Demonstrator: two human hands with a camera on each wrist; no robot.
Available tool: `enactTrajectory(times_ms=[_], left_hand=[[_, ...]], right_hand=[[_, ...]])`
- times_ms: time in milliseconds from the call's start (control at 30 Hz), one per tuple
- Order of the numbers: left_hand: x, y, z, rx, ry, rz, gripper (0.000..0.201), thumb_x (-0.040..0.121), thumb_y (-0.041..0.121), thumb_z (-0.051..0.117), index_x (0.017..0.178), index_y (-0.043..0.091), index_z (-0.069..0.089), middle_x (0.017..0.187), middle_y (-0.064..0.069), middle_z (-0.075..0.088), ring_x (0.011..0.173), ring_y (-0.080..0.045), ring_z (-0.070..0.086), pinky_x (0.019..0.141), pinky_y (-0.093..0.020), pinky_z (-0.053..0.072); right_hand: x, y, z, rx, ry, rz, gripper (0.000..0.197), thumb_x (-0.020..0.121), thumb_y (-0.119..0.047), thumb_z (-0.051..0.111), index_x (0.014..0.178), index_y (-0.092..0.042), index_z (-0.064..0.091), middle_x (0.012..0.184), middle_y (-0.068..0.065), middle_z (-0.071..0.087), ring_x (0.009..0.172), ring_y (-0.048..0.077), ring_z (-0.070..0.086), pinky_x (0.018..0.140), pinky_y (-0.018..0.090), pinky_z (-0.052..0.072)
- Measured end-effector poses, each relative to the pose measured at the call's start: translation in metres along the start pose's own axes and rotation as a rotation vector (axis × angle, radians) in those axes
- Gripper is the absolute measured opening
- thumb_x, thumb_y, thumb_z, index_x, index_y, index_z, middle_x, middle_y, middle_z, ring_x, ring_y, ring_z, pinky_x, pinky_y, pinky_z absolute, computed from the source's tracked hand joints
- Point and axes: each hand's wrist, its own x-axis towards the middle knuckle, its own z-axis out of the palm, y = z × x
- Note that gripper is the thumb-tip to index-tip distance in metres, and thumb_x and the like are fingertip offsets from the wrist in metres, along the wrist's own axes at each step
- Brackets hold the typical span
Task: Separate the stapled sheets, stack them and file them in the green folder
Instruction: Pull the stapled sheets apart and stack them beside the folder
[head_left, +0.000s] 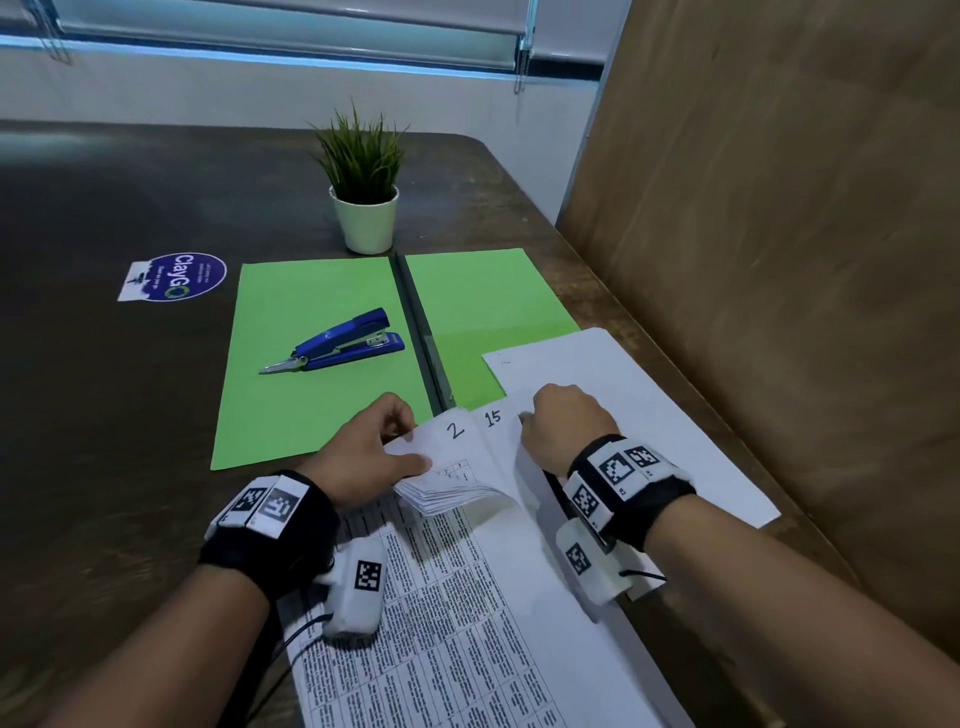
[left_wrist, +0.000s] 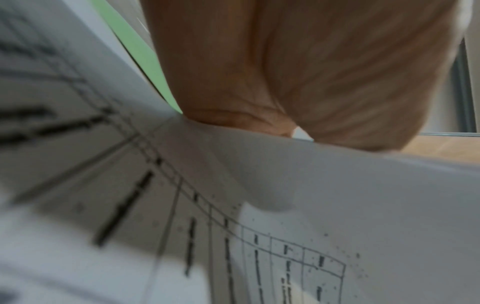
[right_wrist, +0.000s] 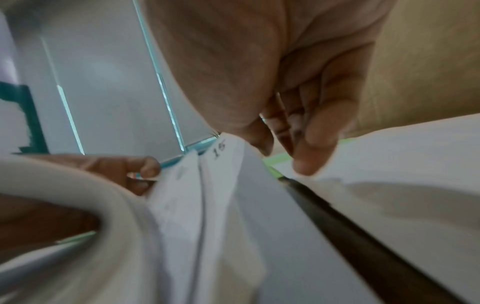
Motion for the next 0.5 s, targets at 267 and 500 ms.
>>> enactTrajectory(times_ms=[267, 500], left_hand=[[-0.001, -0.001, 0.002, 0.028, -0.015, 0.015, 0.027, 0.083, 0.003, 0.076, 0.099, 0.024, 0.070, 0.105, 0.002, 0.072, 0.103, -0.025, 0.068, 0.096, -0.041, 0.052], [-0.001, -0.001, 0.002, -0.034, -0.036, 0.019, 0.051, 0.084, -0.001, 0.074, 0.121, 0.033, 0.065, 0.111, -0.006, 0.071, 0.105, -0.025, 0.067, 0.095, -0.039, 0.054]], right_hand=[[-0.025, -0.013, 0.018, 0.361, 0.198, -0.186, 0.023, 0.090, -0.037, 0.063, 0.078, -0.019, 0.071, 0.074, -0.002, 0.072, 0.073, 0.021, 0.065, 0.069, 0.034, 0.055], [-0.031, -0.007, 0.028, 0.460, 0.221, -0.177, 0.019, 0.085, -0.037, 0.070, 0.097, -0.023, 0.066, 0.092, -0.008, 0.069, 0.084, 0.016, 0.066, 0.081, 0.034, 0.055]])
